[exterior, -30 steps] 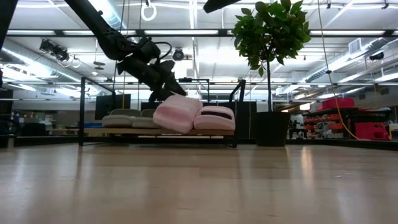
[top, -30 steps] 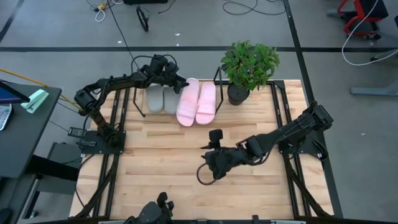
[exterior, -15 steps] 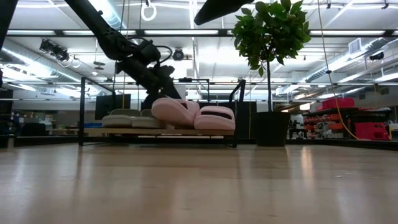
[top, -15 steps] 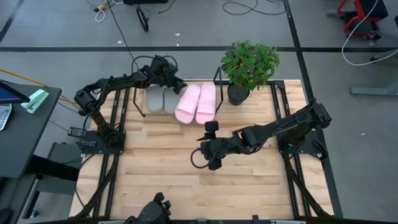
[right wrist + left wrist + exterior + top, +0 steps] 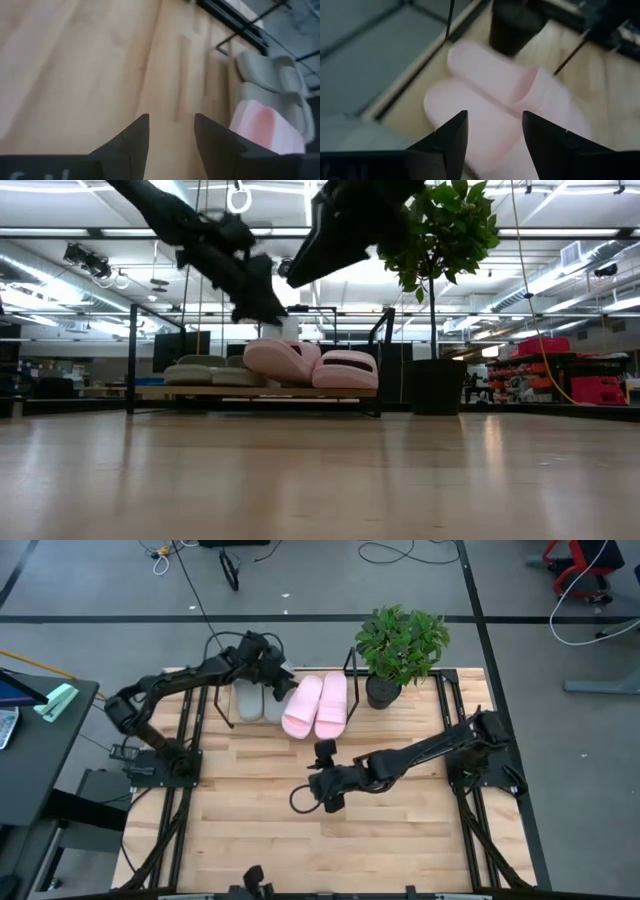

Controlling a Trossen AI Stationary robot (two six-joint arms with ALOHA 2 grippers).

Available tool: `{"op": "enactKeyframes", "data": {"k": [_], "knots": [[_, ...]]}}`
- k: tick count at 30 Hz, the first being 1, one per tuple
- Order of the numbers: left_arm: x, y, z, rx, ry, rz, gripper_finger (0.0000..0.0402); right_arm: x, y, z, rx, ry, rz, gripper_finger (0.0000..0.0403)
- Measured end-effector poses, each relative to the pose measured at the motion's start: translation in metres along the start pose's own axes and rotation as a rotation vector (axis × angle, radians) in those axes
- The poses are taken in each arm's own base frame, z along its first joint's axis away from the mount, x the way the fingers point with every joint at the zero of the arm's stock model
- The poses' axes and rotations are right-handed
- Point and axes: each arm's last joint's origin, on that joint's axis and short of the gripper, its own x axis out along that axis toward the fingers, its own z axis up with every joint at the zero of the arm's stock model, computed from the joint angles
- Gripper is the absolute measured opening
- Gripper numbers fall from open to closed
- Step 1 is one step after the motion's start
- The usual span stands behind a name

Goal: Pick and place slides into the shelf
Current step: Put the pink slipper on the shelf

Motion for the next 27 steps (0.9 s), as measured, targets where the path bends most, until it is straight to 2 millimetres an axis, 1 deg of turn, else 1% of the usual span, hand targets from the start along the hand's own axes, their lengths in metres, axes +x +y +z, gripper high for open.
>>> {"op": "enactKeyframes", "data": {"k": [3,7,12,16,20,22,25,27], "knots": [[-0.023,-0.018,0.015,0.079,-0.091,0.005,0.0185,0.005,-0.003,0.0,0.01,0.003,-0.068,0.0159],[-0.062,-0.046,0.031,0.164,-0.217,-0.024,0.0177,0.014,-0.012,-0.002,0.014,0.001,-0.113,0.0158],[-0.106,-0.089,0.038,0.263,-0.348,-0.118,0.0172,0.031,-0.026,-0.005,0.049,-0.013,-0.16,0.0158],[-0.137,-0.126,0.033,0.33,-0.399,-0.236,0.0173,0.039,-0.034,-0.009,0.064,-0.004,-0.18,0.0158],[-0.162,-0.158,0.018,0.371,-0.386,-0.314,0.0171,0.04,-0.039,-0.007,0.089,-0.036,-0.203,0.0158],[-0.172,-0.173,0.009,0.392,-0.375,-0.338,0.0168,0.042,-0.038,-0.006,0.095,-0.049,-0.205,0.0158],[-0.181,-0.191,-0.004,0.41,-0.339,-0.334,0.0163,0.049,-0.034,-0.006,0.101,-0.059,-0.223,0.0158],[-0.184,-0.201,-0.014,0.418,-0.297,-0.294,0.0159,0.056,-0.028,-0.009,0.083,-0.037,-0.246,0.0158]]}}
